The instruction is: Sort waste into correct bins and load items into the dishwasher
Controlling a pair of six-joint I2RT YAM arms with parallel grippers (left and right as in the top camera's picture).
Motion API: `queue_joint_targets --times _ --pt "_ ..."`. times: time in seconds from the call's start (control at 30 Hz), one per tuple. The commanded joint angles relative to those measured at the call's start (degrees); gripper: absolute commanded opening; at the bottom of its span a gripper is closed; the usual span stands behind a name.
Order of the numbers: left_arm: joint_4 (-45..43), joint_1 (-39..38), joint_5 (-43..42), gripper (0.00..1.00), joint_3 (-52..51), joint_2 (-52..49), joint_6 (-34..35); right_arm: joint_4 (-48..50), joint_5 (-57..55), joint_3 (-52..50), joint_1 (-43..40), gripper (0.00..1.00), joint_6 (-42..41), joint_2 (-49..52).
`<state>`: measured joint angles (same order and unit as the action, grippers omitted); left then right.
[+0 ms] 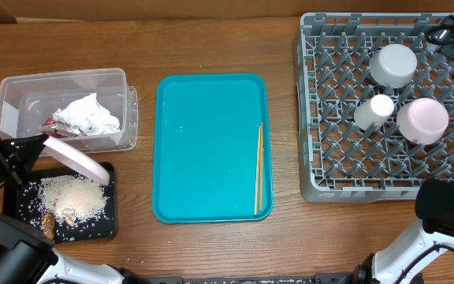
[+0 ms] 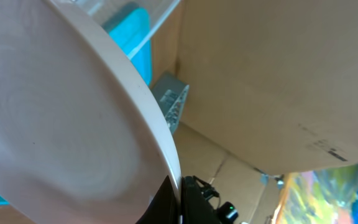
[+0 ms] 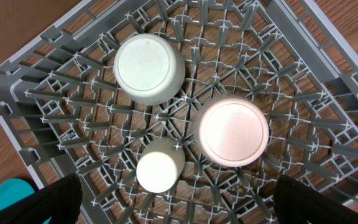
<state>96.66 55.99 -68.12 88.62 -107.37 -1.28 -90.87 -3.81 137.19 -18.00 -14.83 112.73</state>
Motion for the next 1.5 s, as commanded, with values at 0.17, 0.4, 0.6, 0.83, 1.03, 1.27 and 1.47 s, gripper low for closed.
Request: queue_joint_targets --times 0.17,0.4,0.6,0.83,1.03,1.27,1.47 --pt "0.2 -0.3 8.6 0.04 -0.5 4.7 0.7 0.3 0.1 0.1 -0.1 1.00 -0.2 0.0" --pt "0.1 -2.9 11.1 0.04 -0.3 12.1 5.2 0.3 0.1 0.1 -0.1 1.00 -0.2 0.0" --pt "-3.2 -7.7 12.6 0.04 0.5 18.4 10.7 0.3 0.1 0.1 -0.1 1.00 -0.2 0.0" --pt "-13.8 -23.6 18.3 0.04 0.5 25.1 25.4 0.3 0.1 0.1 -0.1 1.00 -0.2 0.0" --pt "-26.4 -44.1 25.0 0.04 1.3 26.6 36.3 0.3 0.1 0.1 -0.1 1.00 -0.2 0.0" --pt "-40.0 -70.6 54.3 0.06 1.3 25.3 45.2 0.3 0.1 0.1 -0.1 1.00 -0.2 0.0" --pt "-42.8 -83.4 76.1 0.07 1.3 21.3 45.2 0.3 0.1 0.1 -0.1 1.00 -0.2 0.0"
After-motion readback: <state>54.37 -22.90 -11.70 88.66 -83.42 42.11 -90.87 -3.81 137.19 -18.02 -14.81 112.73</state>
